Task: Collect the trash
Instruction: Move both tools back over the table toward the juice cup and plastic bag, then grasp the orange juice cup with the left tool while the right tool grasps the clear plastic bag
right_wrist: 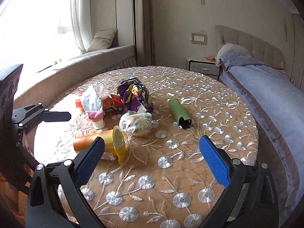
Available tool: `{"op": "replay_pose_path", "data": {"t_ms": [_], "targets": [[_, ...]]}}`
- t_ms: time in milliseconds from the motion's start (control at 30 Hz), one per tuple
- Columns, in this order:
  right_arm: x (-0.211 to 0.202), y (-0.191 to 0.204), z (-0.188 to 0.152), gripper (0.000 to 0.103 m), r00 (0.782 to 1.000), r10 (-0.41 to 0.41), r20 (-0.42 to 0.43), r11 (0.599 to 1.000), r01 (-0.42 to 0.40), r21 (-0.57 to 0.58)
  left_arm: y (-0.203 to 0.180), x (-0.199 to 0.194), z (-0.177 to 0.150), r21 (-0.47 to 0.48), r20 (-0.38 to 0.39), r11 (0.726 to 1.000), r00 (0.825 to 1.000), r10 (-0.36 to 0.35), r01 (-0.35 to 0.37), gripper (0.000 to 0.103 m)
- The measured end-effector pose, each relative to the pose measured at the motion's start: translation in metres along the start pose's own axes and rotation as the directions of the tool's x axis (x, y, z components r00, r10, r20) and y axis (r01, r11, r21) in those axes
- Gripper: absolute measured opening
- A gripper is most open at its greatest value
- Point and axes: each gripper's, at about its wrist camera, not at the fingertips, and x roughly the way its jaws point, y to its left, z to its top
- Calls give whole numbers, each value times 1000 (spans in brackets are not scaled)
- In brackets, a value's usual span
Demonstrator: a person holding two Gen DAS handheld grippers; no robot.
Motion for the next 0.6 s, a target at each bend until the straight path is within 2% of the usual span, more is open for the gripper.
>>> {"op": "replay_pose_path", "data": {"t_ms": [100, 267, 500, 600], "targets": [[16, 7, 6, 99, 1000, 14, -21, 1000, -14, -12, 10, 8, -5, -7, -16, 1000, 1000, -6, 6, 98], [45, 11, 16, 99, 997, 32, -65, 999, -33, -4, 19, 20, -6, -15, -42, 998, 998, -57, 56, 98], [82, 11, 28, 99, 991, 15, -135, 1000, -13, 13, 24, 43, -3, -4, -87, 998, 994, -67, 67, 97], [95, 8, 30, 99, 984, 18, -177, 999, -11, 40, 23, 50, -3, 1, -101, 997, 992, -80, 80, 90]]}}
